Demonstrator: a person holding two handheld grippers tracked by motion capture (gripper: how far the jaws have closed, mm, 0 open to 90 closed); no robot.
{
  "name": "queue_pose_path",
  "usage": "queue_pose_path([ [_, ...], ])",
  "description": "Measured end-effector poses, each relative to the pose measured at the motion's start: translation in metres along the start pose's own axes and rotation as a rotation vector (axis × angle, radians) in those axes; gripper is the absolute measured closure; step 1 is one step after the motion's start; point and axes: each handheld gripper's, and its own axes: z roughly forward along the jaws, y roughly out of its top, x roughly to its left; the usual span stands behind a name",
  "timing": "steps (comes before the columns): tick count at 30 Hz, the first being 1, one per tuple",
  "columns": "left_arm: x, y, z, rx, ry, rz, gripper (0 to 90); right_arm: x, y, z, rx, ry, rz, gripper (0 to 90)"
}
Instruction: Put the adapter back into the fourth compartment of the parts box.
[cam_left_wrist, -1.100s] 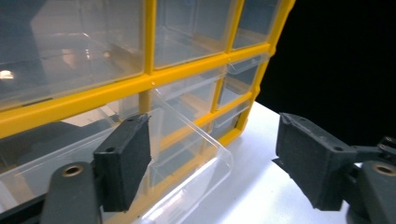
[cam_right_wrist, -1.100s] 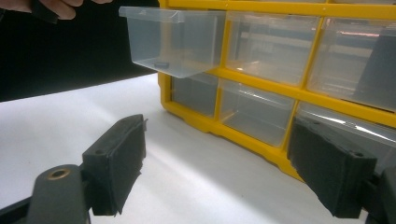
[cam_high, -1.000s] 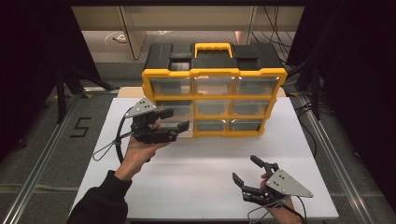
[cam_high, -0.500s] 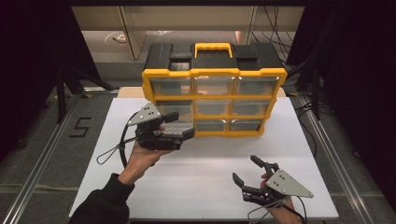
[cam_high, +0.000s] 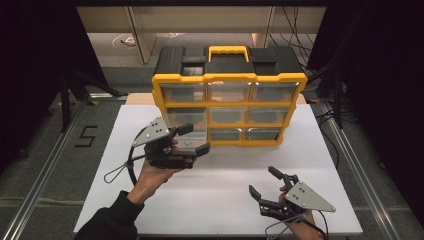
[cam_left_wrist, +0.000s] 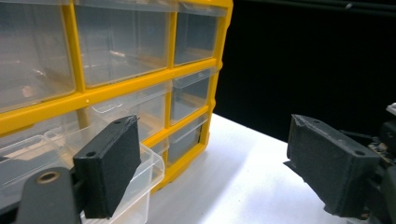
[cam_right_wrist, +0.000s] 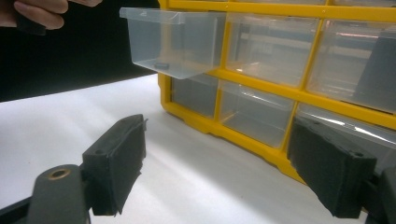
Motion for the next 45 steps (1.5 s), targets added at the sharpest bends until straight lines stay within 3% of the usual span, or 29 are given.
queue_pose_path([
  [11, -0.009, -0.015, -0.008, -0.032, -0.014, 0.029, 17.6, 0.000, 0.000, 0.000, -0.001, 0.000, 0.000, 20.5],
  [25, -0.018, -0.036, -0.010, -0.004, -0.035, 0.051, 17.0, 0.000, 0.000, 0.000, -0.004, -0.002, -0.001, 20.5],
  [45, -0.015, -0.054, -0.015, -0.020, -0.024, 0.050, 16.1, 0.000, 0.000, 0.000, -0.008, 0.005, 0.002, 20.3],
])
